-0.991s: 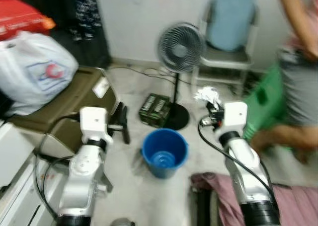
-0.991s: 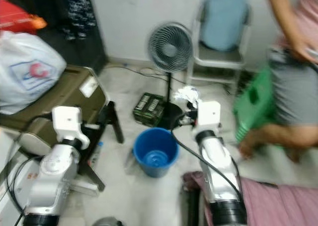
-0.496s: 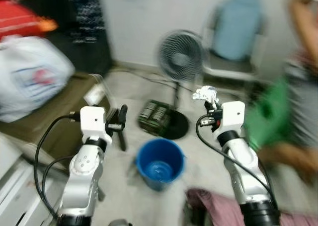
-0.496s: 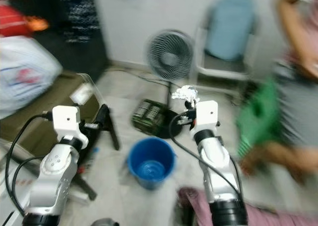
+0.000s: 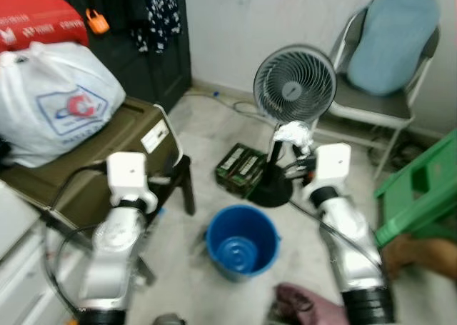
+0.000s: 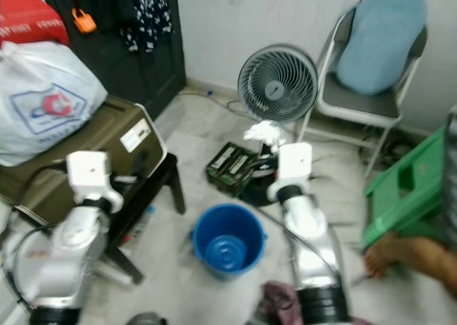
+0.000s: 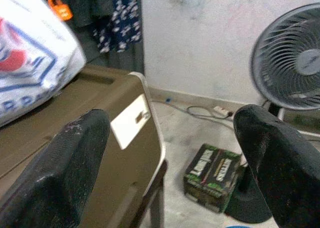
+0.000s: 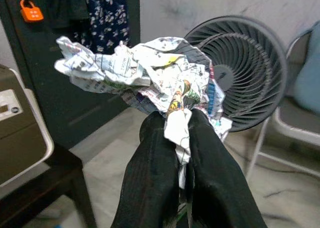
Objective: Clean up the room
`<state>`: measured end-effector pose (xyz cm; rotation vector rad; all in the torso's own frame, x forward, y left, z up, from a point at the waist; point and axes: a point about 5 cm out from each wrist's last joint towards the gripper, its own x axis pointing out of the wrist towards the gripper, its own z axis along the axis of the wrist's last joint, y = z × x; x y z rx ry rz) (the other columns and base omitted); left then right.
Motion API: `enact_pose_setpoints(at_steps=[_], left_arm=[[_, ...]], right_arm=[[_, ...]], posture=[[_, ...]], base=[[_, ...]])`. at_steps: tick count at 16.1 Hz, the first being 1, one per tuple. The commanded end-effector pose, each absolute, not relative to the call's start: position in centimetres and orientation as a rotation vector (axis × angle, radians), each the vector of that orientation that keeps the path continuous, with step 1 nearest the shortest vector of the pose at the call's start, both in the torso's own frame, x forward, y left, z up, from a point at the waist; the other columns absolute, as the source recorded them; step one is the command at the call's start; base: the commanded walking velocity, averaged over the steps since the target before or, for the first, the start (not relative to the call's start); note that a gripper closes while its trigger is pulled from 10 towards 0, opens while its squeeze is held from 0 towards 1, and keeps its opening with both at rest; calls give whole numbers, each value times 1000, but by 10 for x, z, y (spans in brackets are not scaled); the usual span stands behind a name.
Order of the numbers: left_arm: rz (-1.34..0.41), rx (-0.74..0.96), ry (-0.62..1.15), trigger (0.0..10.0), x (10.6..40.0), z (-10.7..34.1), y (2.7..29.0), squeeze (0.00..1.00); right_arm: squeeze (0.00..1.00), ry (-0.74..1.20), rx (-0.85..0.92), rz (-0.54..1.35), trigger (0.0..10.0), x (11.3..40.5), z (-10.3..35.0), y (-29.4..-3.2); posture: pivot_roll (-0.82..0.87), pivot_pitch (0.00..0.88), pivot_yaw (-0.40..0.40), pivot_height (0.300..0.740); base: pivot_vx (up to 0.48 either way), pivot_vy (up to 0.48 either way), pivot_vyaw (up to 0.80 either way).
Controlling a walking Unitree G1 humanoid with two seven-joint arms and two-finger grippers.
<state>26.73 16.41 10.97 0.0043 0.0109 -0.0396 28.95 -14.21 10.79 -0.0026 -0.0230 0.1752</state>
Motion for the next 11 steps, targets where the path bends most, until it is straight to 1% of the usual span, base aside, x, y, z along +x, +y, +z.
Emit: enact_pose_setpoints(at_steps=[1,4,6,11], left_arm=[[-30,13,14,10000,266,110,167,0],[-25,17,11,10000,266,110,167,0],[-25,15,6,10000,266,111,167,0],[-32,10,0,10000,268,112,165,0]], right_arm=[[0,-40,-3,193,10000,291,112,-138],[0,-39,-1,187,10000,291,112,-140],[0,-35,-1,180,10000,292,112,-141],[0,-30,23,163,10000,293,111,-143]], posture=[[-27,0,-28,740],[-26,0,-31,740],[-27,0,-29,740],[-30,0,-30,740]], base=[[0,0,0],[0,0,0],[270,0,0],[353,0,0]])
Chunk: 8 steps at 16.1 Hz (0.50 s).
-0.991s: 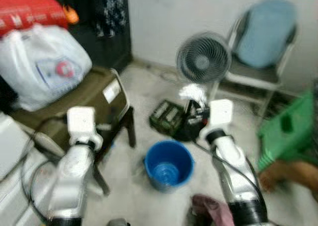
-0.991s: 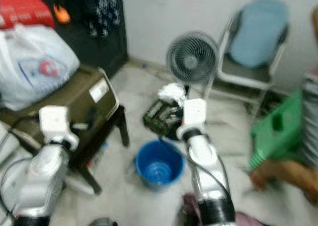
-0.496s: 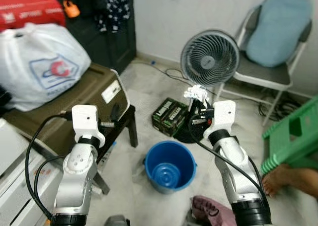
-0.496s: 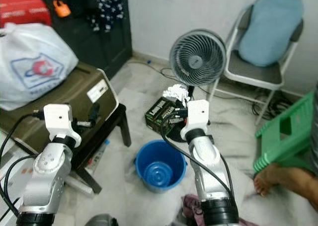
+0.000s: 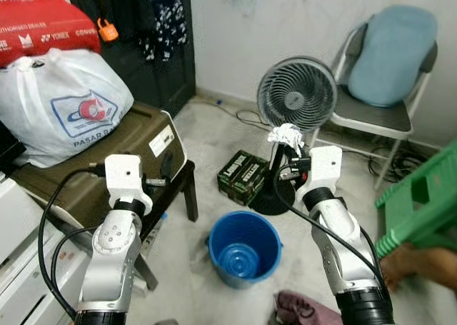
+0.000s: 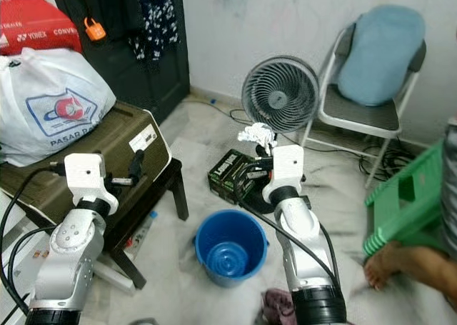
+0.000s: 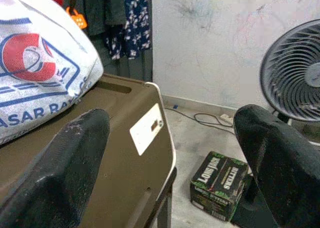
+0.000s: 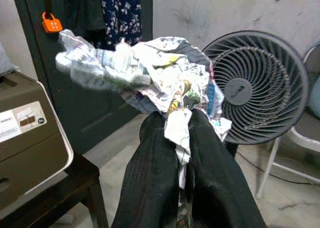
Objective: Clean up the room
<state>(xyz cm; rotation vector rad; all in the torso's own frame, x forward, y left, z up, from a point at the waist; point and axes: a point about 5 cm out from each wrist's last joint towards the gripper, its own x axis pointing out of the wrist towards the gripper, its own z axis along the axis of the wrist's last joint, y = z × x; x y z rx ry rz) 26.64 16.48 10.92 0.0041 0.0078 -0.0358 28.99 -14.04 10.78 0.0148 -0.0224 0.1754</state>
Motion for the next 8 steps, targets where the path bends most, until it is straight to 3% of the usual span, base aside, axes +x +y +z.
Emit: enact_pose_setpoints(at_steps=[1,6,8], left_arm=[[-32,10,0,10000,268,112,165,0],[-31,7,-1,10000,268,111,165,0],[-37,5,4,10000,268,110,163,0]], right_arm=[[0,-29,22,163,10000,293,111,-144],[0,-13,20,162,10000,294,109,-144],[0,-4,18,154,10000,295,107,-145]], posture=[[-30,0,-30,740],[-29,0,-32,740],[-31,0,-30,740]], base=[[360,0,0],[344,0,0],[126,0,0]])
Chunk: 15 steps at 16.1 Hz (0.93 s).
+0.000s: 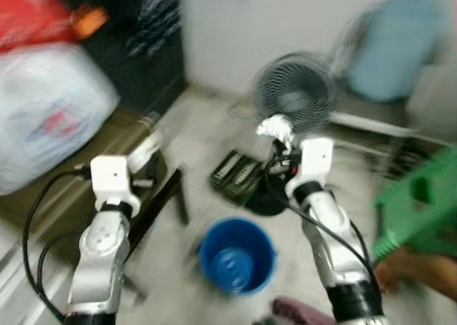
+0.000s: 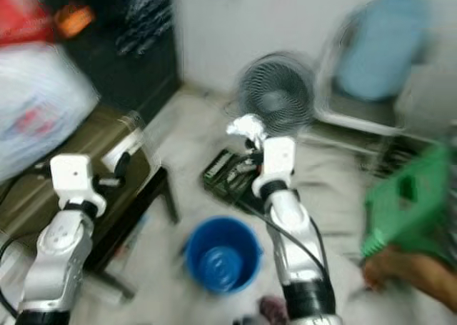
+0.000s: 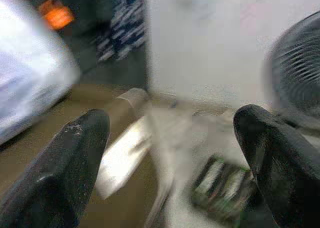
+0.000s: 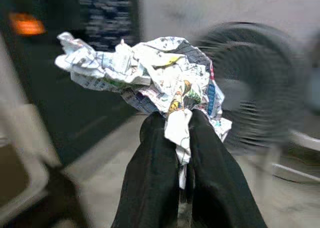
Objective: Clean up the room
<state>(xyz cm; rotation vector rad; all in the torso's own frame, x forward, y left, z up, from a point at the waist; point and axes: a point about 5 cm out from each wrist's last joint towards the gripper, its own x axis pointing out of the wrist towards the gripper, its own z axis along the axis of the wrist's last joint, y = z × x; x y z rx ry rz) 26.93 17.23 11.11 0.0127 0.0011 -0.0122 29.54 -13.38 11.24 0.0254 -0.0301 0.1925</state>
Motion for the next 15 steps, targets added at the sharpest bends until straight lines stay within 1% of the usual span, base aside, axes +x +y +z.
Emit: enact_pose_setpoints(at_steps=[1,2,6,9,12,13,15], left_arm=[[-46,9,-3,10000,268,111,163,0],[-44,7,-1,10000,269,110,163,0],[-31,22,-4,10000,273,115,168,0],[-19,31,5,10000,268,113,174,0],[-59,49,15,10000,268,110,167,0],[-72,55,13,10000,268,110,165,0],[-93,66,10,10000,269,110,161,0]], right_arm=[[0,-2,18,153,10000,295,107,-145],[0,1,17,150,10000,296,106,-145],[0,-1,15,149,10000,299,108,-145],[0,6,16,150,10000,301,107,-144],[0,5,15,153,10000,303,107,-142],[0,5,16,153,10000,304,107,-142],[0,7,21,148,10000,304,106,-142]], posture=[[-30,0,-30,740],[-29,0,-32,740],[-14,0,-40,740],[-6,0,-44,740],[-7,0,-43,740],[-7,0,-42,740],[-7,0,-39,740]], base=[[0,0,0],[274,0,0],[0,0,0],[0,0,-700],[0,0,-717],[0,0,-400],[0,0,0]])
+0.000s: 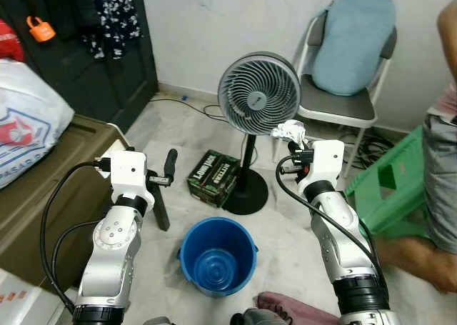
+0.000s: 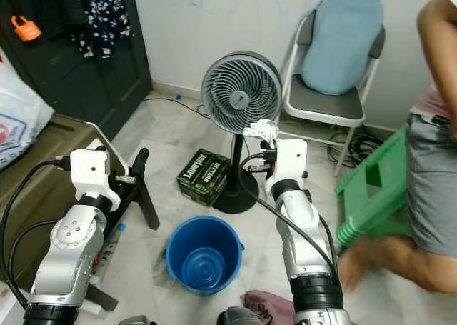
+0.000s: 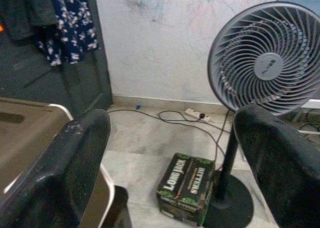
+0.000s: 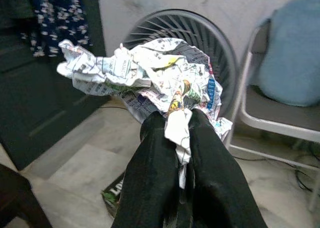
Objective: Clean up the room
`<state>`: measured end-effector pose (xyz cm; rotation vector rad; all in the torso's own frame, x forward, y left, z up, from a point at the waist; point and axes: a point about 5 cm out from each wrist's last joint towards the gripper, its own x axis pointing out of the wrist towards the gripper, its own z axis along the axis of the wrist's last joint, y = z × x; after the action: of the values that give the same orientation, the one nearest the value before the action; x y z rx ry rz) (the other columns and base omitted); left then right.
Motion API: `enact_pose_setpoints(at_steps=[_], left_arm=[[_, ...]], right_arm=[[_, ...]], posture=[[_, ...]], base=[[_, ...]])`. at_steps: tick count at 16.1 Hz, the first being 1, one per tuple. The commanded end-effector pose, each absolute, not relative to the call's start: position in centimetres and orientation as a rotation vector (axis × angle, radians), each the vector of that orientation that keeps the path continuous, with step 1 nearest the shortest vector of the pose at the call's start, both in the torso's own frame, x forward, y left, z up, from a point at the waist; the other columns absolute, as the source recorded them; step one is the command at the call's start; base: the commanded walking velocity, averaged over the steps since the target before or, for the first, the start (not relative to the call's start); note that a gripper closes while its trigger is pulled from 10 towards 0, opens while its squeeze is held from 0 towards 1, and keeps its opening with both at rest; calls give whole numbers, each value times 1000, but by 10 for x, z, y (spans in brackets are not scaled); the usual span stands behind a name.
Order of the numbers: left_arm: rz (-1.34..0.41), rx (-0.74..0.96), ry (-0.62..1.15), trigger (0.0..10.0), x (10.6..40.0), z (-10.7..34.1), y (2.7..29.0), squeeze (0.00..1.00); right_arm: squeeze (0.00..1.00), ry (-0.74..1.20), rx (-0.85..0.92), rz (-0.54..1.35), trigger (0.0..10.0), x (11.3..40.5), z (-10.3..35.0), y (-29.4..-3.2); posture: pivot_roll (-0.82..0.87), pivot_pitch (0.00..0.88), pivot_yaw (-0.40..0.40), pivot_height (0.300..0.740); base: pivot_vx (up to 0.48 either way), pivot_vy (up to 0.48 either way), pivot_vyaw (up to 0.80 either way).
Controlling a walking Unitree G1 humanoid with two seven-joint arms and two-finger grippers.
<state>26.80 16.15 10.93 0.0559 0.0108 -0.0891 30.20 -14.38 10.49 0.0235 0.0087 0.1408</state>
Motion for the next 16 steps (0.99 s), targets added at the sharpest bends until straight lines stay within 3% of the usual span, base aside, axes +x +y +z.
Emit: enact_pose_setpoints(at_steps=[1,3,5,7,10,13,16], left_arm=[[-113,87,11,10000,267,108,159,0],[-136,93,13,10000,264,108,159,0],[-228,175,46,10000,254,97,163,0],[-325,216,60,10000,245,97,169,0],[-473,425,94,10000,228,86,181,0],[-461,470,126,10000,205,94,200,0],[-408,484,141,10000,189,105,215,0]], right_arm=[[0,22,26,137,10000,302,101,-143],[0,30,37,134,10000,302,99,-143],[0,159,42,132,10000,305,75,-133],[0,279,52,53,10000,308,59,-142],[0,304,40,-39,10000,300,47,-160],[0,334,38,-104,10000,303,42,-167],[0,387,3,-108,10000,303,37,-166]], posture=[[11,0,-41,740],[24,0,-38,740],[34,0,-22,740],[46,0,-20,740],[62,0,3,740],[113,0,20,740],[168,76,45,740]], base=[[0,0,0],[0,0,0],[0,0,0],[0,0,0],[0,0,0],[0,0,0],[0,0,0]])
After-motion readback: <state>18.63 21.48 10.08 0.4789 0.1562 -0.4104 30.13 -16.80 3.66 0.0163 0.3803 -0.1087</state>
